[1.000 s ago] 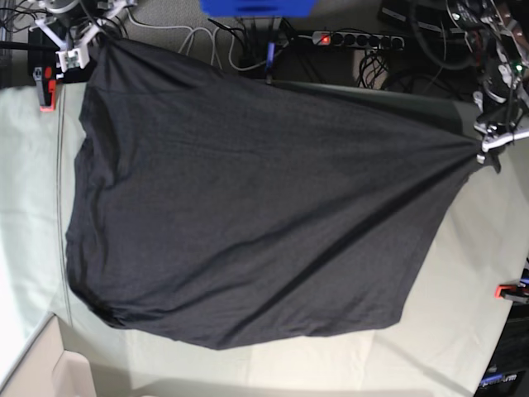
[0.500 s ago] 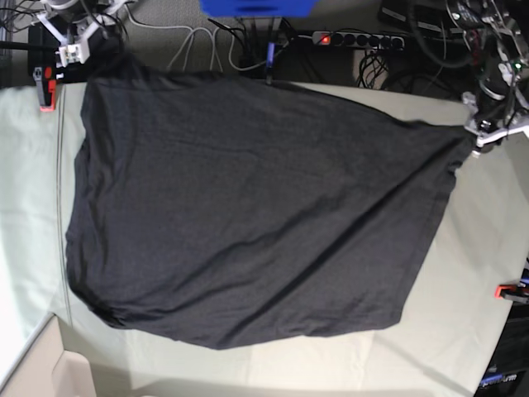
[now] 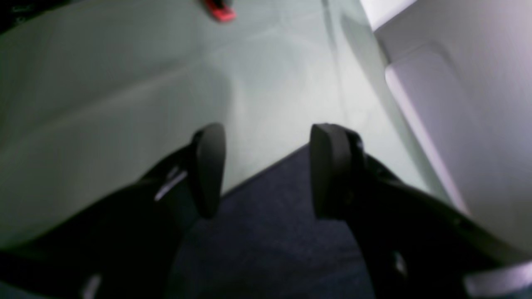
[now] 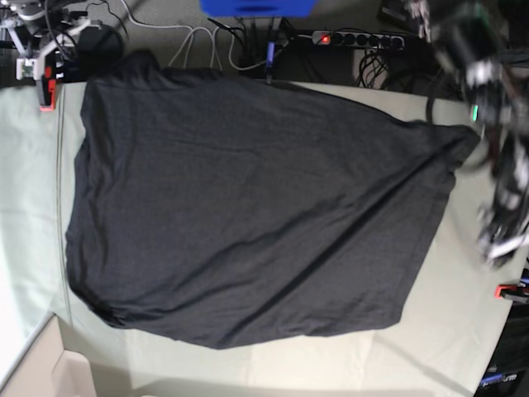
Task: Layout the t-shirt on the table in an organized manner, then fold the t-shirt properly
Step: 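Release the shirt corner with the left gripper and reach onto the shirt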
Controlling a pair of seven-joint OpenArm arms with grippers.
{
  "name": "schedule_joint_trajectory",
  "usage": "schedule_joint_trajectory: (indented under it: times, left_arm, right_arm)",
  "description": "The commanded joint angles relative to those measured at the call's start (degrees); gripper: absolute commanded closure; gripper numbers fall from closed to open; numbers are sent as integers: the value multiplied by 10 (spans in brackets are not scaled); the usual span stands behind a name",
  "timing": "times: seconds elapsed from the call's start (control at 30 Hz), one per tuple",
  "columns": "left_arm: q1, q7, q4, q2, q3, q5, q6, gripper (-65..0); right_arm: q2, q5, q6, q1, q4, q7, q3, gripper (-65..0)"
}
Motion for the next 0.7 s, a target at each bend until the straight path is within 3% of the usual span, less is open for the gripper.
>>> schedule_joint_trajectory:
  times: [0.0, 0.17, 0.37, 0.53, 0.67]
  left_arm:
    - [-32, -4, -16, -4, 10, 20, -4, -320]
    - [-164, -31, -222, -1, 62, 127, -4, -320]
    - [-232, -219, -458, -4, 186, 187, -4, -320]
    - [-239, -375, -585, -3, 302, 193, -4, -320]
    - [-239, -436, -633, -4, 349, 191, -4, -320]
  right_arm:
    - [3, 5, 0, 0, 9, 9, 3, -324]
    - [3, 4, 0, 19, 9, 8, 3, -324]
    - [3, 4, 0, 27, 9, 8, 3, -324]
    - [3, 4, 0, 39, 9, 8, 3, -324]
    - [3, 4, 0, 40, 9, 8, 3, -324]
